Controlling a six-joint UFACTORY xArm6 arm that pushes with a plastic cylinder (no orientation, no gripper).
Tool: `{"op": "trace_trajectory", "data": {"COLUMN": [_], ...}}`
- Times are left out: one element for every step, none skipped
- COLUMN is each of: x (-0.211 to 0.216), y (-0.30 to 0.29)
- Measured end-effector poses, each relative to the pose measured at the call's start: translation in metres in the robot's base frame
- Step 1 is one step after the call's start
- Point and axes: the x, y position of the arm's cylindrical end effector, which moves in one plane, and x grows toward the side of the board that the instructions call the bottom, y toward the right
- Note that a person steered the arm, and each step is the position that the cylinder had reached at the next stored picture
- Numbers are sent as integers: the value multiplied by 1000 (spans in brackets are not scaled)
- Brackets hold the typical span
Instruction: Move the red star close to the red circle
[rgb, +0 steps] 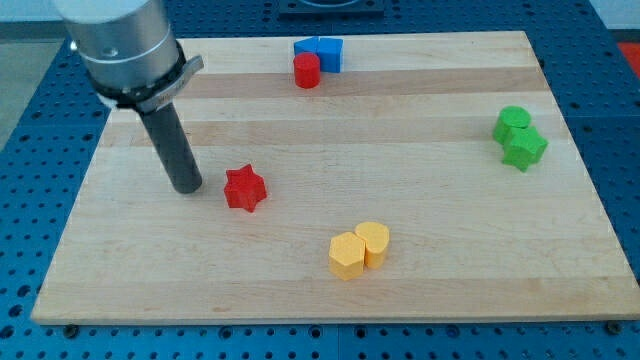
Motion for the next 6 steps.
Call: {"op": "trace_trajectory", "data": {"x": [30, 42, 32, 13, -10, -39], "y": [4, 31, 60, 72, 77, 79]}}
